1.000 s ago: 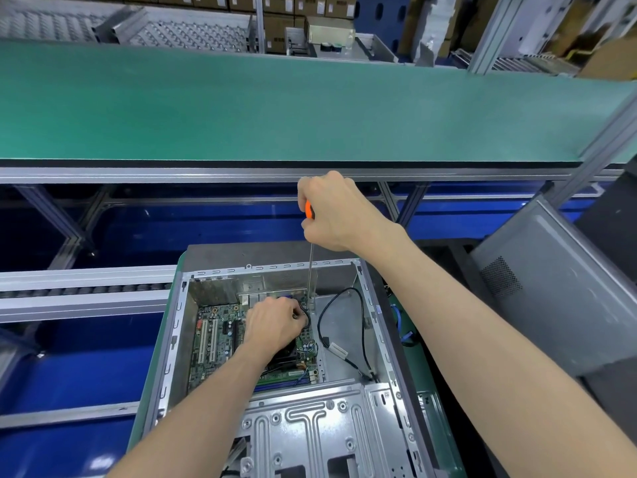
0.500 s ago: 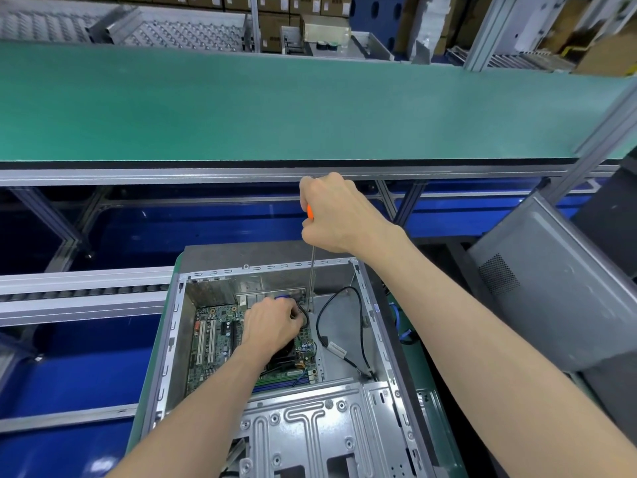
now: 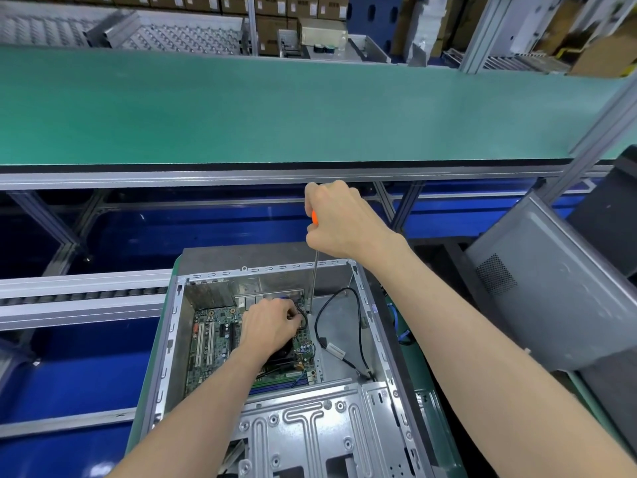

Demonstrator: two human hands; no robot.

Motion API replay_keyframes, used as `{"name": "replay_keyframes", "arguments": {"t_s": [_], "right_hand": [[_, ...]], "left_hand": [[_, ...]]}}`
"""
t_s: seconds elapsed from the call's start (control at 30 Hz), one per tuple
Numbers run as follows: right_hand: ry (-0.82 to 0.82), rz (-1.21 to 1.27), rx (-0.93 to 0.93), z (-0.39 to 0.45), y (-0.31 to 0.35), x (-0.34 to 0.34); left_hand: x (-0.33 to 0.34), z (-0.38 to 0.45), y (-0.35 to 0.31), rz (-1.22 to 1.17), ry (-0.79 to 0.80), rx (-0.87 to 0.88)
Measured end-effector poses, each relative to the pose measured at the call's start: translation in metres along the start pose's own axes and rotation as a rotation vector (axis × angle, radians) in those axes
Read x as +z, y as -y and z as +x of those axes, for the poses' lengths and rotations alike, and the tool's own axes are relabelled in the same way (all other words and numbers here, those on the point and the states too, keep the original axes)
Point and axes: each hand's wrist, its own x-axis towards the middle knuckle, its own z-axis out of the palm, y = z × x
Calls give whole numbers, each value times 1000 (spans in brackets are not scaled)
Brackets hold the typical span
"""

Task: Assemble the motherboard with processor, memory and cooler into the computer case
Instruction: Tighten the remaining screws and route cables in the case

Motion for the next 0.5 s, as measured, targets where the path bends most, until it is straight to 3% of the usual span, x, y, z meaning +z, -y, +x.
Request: {"name": "replay_keyframes", "arguments": {"t_s": [0.13,0.27,0.37,0.5], "right_hand": [[3,-2,5,-1,-1,1],[-19,5,4,-1,-1,-3],[-32,11,-11,-1,0,-6],[-6,25,-15,-1,2,-3]], "left_hand": [[-6,-1,0,-154,-23,-58],[-13,0,8,-720,-181,-228],[-18,1,19,-962,-285,-384],[-22,-1,23,-1185,-256,-459]]}}
